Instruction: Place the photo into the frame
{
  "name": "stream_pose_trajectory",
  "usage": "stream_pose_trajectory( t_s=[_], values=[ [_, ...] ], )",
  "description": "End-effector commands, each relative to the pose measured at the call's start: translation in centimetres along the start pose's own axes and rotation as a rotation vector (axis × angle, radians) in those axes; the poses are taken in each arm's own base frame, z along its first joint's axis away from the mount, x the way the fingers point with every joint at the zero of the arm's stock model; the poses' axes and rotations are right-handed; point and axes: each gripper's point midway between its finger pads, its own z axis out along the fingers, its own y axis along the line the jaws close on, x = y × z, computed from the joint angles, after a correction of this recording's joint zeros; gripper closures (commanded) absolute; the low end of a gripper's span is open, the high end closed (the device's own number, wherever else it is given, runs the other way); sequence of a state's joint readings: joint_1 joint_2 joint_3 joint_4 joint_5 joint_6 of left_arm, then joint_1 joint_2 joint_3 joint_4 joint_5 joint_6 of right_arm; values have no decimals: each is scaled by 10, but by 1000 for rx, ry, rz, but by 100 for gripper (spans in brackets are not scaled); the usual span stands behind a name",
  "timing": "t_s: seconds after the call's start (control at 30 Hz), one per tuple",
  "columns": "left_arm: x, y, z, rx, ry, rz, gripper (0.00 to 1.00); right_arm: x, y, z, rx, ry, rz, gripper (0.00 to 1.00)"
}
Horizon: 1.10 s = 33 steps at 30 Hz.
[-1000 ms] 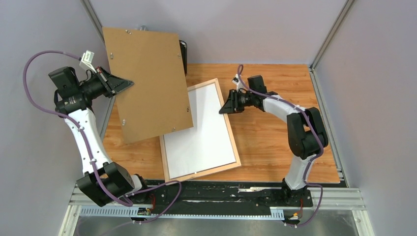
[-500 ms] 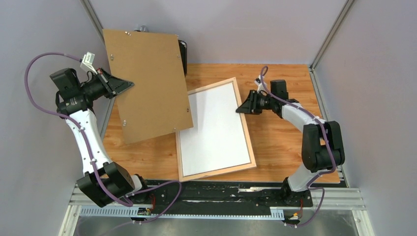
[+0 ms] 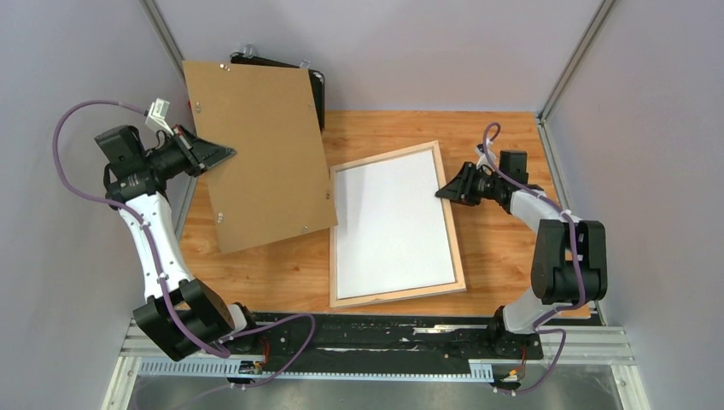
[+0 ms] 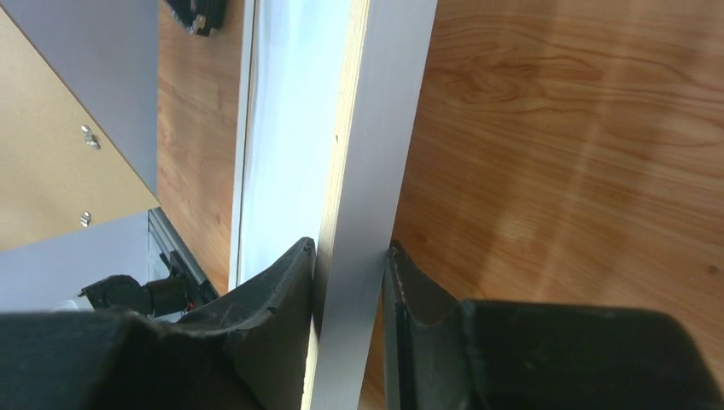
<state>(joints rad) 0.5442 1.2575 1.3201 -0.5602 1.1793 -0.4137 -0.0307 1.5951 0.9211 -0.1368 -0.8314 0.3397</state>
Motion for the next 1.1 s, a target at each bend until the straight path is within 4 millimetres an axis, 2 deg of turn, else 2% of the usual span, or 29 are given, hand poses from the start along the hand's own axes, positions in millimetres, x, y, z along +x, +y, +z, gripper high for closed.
stream_pose_trajectory(
  t_s=[0.0, 0.17, 0.43, 0.47, 0.5, 0.53, 0.63, 0.73, 0.9, 0.93, 1.07],
  values=[
    [1, -14, 1, 39, -10, 60, 100, -42, -13, -11, 36, -146, -101, 100],
    [15, -12, 23, 73, 33, 38, 100, -57, -39, -8, 83, -191, -60, 100],
    [29, -10, 59, 137, 73, -9, 100, -54, -74, 8, 150, -169, 27, 100],
    [36, -9, 65, 140, 86, -48, 100, -53, -78, 9, 162, -168, 38, 100],
    [33, -11, 69, 156, 71, -24, 100, -52, -82, 9, 178, -172, 48, 100],
    [41, -9, 77, 157, 84, -69, 100, -51, -86, 9, 193, -176, 58, 100],
    [46, -9, 98, 187, 92, -100, 100, -52, -96, 3, 230, -201, 93, 100],
    [58, -19, 122, 229, 128, -104, 100, -53, -106, -6, 252, -228, 140, 100],
    [79, -26, 159, 283, 183, -179, 100, -46, -116, -16, 270, -262, 204, 100],
    [78, -28, 163, 301, 178, -169, 100, -46, -115, -16, 266, -268, 204, 100],
    [98, -35, 187, 337, 237, -218, 100, -46, -113, -13, 238, -247, 207, 100]
  ],
)
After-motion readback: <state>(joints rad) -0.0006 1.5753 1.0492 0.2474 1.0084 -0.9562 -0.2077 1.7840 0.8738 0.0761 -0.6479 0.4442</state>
